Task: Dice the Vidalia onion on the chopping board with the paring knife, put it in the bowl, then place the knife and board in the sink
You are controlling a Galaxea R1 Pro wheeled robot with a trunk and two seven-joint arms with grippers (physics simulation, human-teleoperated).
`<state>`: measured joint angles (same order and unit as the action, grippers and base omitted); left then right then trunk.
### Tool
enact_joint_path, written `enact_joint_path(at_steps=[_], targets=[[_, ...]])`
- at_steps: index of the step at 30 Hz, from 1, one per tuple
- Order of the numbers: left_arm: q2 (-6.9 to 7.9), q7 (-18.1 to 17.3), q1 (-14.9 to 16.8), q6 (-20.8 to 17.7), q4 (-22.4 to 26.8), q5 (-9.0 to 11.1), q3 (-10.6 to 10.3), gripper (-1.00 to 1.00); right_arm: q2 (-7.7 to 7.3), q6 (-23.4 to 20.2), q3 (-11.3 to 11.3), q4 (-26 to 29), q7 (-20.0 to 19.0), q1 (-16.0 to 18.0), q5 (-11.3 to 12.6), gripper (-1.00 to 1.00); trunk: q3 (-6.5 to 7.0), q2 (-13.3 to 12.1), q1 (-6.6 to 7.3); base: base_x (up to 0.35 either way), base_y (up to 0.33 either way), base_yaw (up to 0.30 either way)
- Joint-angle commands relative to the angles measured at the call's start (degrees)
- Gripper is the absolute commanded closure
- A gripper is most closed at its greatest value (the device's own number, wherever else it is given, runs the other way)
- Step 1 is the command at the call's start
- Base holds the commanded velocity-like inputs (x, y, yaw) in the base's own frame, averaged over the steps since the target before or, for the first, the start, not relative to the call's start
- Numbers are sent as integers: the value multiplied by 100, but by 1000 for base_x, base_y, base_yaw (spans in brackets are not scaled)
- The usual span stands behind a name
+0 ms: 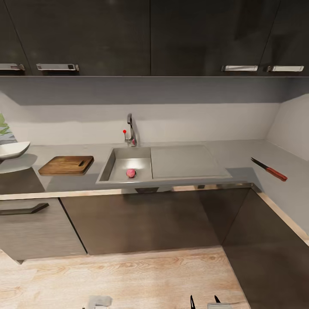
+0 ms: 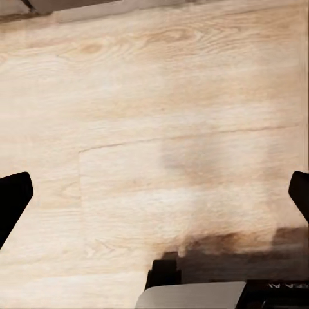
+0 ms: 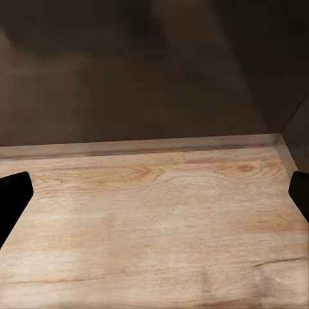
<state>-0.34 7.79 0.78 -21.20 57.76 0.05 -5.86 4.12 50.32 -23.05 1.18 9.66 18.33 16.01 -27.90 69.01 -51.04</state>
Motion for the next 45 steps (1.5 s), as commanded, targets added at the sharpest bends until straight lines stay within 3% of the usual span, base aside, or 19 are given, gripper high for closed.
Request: enact_joint_path(at_steps=[1,4,5,6,10,13,17,20,25,26,28,31,34,38,42,45], targets=[[1,30,2,-436,430,4,-12,-100,1,13,-51,-4,26,4,34,-100,-6,4,0,0,0,0],[-18,11,6,-1658,1616,4,-12,-100,1,13,-51,-4,27,4,34,-100,-6,4,0,0,0,0],[-29,9,7,-1798,1776,4,-12,-100,1,13,-49,-4,27,4,34,-100,-6,4,0,0,0,0],[-110,6,8,-2166,2242,0,-15,-100,1,13,-50,-4,27,4,34,-100,-6,4,0,0,0,0],[-371,3,90,-2726,2912,-22,-20,-100,1,11,-48,-4,27,4,34,-100,-6,4,0,0,0,0],[-517,3,468,-2938,3059,-29,-20,-100,1,6,-46,-4,27,4,34,-100,-6,4,0,0,0,0],[-663,6,1201,-3434,3108,-31,-21,-100,1,5,-49,-4,27,4,34,-100,-6,4,0,0,0,0],[-703,14,1786,-3594,3115,-26,-21,-100,1,5,-45,-4,27,4,34,-100,-6,4,0,0,0,0],[-779,20,3162,-3702,3111,53,-21,-100,1,-2,-42,-4,28,4,34,-100,-6,4,0,0,0,0],[-813,20,3655,-3717,3067,83,-21,-100,1,-33,-42,-4,27,4,34,-100,-6,4,0,0,0,0],[-824,20,3990,-3729,2955,99,-21,-100,1,-58,-42,-4,27,4,34,-100,-6,4,0,0,0,0],[-834,25,4927,-3732,2163,115,-21,-100,1,-82,-44,-4,27,4,34,-100,-6,4,0,0,0,0],[-830,36,5458,-3717,1454,117,-21,-100,1,-86,-46,-4,23,4,34,-100,-6,4,0,0,0,0],[-828,53,5959,-3686,522,112,-21,-100,1,-86,-48,-4,19,4,34,-100,-6,4,0,0,0,0],[-821,42,6107,-3668,-12,101,-21,-100,1,-84,-50,-4,18,4,34,-100,-6,4,0,0,0,0],[-767,-1,6132,-3669,-124,95,-21,-100,1,-84,-50,-4,18,4,34,-100,-6,4,0,0,0,0]])
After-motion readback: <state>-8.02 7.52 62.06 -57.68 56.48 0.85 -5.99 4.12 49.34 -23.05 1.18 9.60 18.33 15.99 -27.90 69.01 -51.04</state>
